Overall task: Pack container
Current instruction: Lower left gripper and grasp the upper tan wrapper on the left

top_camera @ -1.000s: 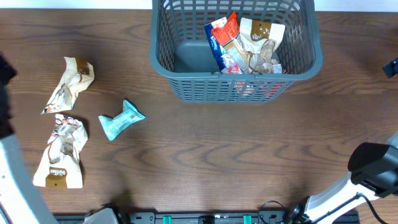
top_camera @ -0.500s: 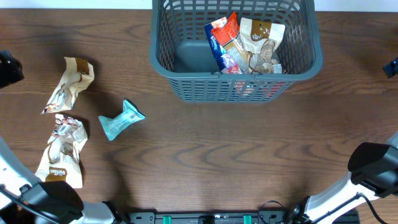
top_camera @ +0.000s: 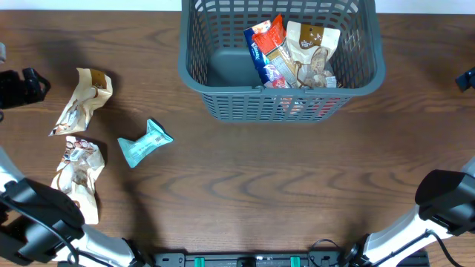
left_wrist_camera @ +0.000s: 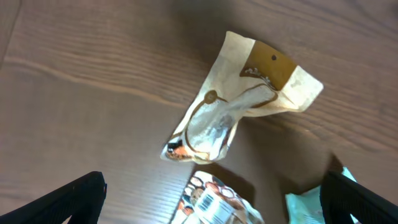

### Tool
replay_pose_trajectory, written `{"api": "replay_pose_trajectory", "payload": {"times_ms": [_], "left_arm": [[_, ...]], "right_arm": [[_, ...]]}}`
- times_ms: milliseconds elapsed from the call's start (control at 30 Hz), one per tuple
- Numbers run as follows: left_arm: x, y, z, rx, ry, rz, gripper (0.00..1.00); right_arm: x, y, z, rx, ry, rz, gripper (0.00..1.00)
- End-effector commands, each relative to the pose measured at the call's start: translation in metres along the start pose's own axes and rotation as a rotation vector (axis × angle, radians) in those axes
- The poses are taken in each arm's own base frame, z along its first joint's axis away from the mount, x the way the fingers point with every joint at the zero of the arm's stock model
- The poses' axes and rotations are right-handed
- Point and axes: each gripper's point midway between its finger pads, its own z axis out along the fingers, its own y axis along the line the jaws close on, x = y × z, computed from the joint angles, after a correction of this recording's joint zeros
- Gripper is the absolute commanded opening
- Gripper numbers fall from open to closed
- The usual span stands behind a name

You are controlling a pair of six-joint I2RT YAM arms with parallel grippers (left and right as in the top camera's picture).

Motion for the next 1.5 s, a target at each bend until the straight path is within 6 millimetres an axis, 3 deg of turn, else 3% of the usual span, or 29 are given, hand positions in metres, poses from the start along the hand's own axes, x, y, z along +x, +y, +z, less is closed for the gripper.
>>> {"api": "replay_pose_trajectory", "payload": {"times_ms": [0, 100, 367, 467, 633, 800, 1167, 1467], "left_arm": [[0.004, 0.000, 0.019, 0.034, 0.031, 0.069, 0.99], [0.013, 0.003, 0.039, 0.057, 0.076, 0.090, 0.99], [0.042, 0.022, 0.119, 0.090, 0.207, 0.068, 0.99], [0.061, 0.022, 0.134, 0.104, 0.281, -0.006, 0.99], [0.061, 0.014, 0.136, 0.120, 0.291, 0.083, 0.99], [0.058, 0.025, 0.138, -0.069, 0.364, 0.220, 0.99], [0.003, -0.025, 0.155, -0.291, 0.297, 0.436, 0.99], [0.012, -0.027, 0.154, -0.272, 0.326, 0.403, 0.99]], "right_arm": [[0.001, -0.003, 0.000, 0.001, 0.004, 0.016, 0.99], [0.001, -0.003, 0.000, 0.001, 0.004, 0.017, 0.99], [0.001, -0.002, 0.000, -0.004, 0.007, 0.017, 0.99], [0.003, 0.001, 0.000, -0.019, 0.016, 0.017, 0.99], [0.003, 0.001, 0.000, -0.019, 0.017, 0.016, 0.99], [0.007, 0.008, -0.001, -0.061, 0.041, 0.017, 0.99], [0.012, 0.017, -0.002, -0.115, 0.073, 0.005, 0.99], [0.012, 0.017, -0.002, -0.116, 0.073, 0.006, 0.99]]}}
